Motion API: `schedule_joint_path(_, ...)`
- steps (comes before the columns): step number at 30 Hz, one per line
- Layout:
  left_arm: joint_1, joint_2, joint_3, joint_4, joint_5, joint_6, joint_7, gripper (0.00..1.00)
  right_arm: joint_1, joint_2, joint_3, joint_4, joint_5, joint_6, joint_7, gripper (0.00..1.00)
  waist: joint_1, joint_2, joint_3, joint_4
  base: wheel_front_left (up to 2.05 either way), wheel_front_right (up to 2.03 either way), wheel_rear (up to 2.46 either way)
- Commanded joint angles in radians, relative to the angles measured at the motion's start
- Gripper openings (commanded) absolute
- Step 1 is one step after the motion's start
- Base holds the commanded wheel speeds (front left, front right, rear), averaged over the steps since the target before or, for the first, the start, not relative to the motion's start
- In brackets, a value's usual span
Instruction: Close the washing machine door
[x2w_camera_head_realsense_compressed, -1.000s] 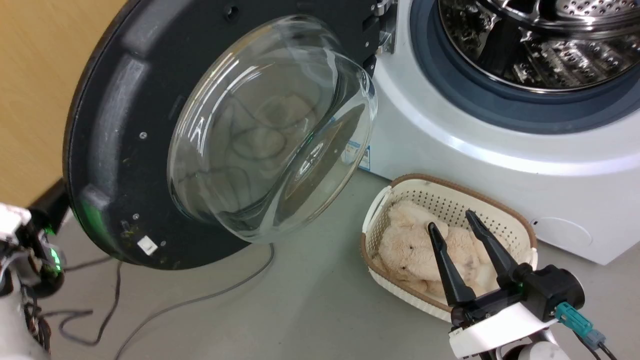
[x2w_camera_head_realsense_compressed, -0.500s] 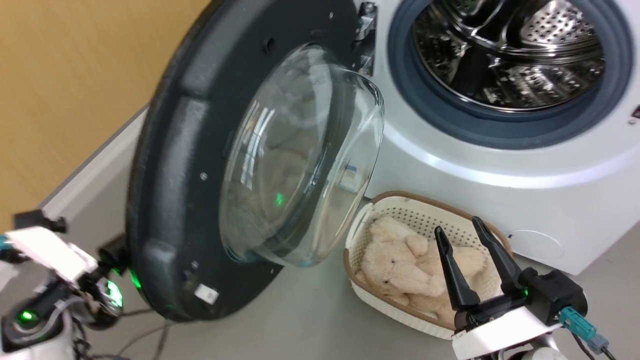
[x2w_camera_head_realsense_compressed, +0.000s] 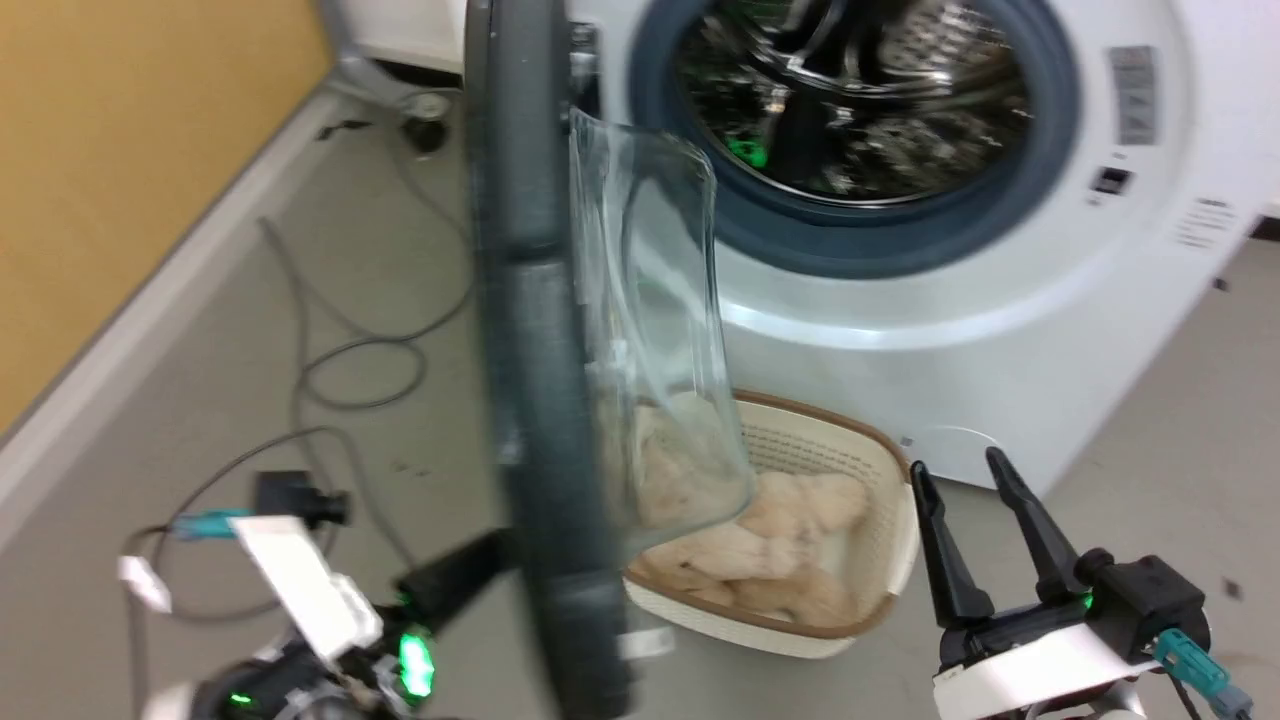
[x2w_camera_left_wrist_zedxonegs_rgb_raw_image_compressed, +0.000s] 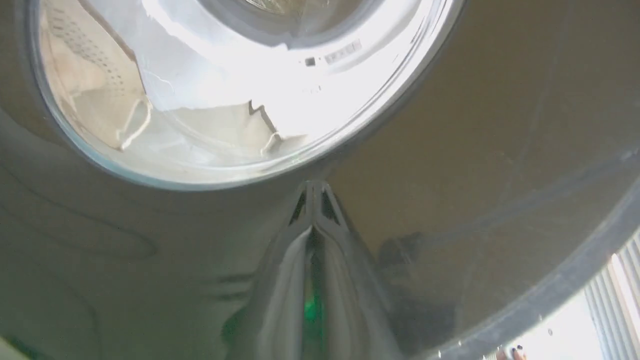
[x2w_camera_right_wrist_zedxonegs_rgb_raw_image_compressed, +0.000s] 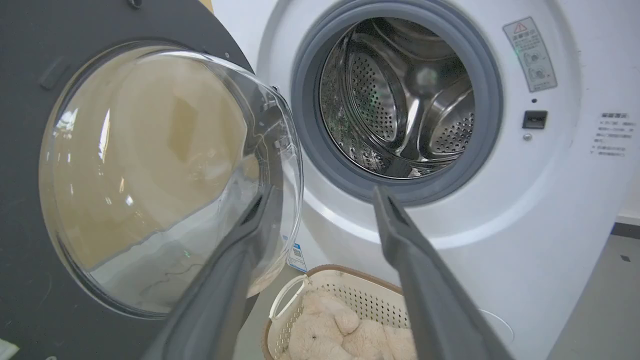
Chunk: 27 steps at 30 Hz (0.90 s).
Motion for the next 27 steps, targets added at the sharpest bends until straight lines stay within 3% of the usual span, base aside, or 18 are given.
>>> schedule_joint_path(1, 0.018, -0.008, -0.037, -0.015, -0.023, 0.002, -0.012, 0.0, 0.011, 0.003, -0.007, -0.005, -0.009, 0.001, -0.004, 1.0, 0.0, -0.0001, 0.006, -0.049, 0.0, 0.0, 0.0)
schedule_joint_path(7, 0.036, -0.008, -0.176, -0.04, -0.083, -0.007, -0.122, 0.0, 0.001, 0.006, -0.015, -0.008, -0.016, 0.001, -0.004, 1.0, 0.0, -0.0001, 0.027, -0.163, 0.0, 0.0, 0.0)
schedule_joint_path(14, -0.026, -0.008, -0.259, 0.031, -0.104, -0.037, -0.32, 0.0, -0.007, 0.009, -0.018, -0.018, -0.018, 0.001, -0.004, 1.0, 0.0, -0.0001, 0.06, -0.309, 0.0, 0.0, 0.0)
schedule_joint_path(27, -0.206, -0.008, -0.322, 0.19, -0.147, -0.087, -0.662, 0.0, -0.01, 0.011, -0.008, -0.032, 0.012, 0.001, -0.004, 1.0, 0.0, -0.0001, 0.107, -0.523, 0.0, 0.0, 0.0)
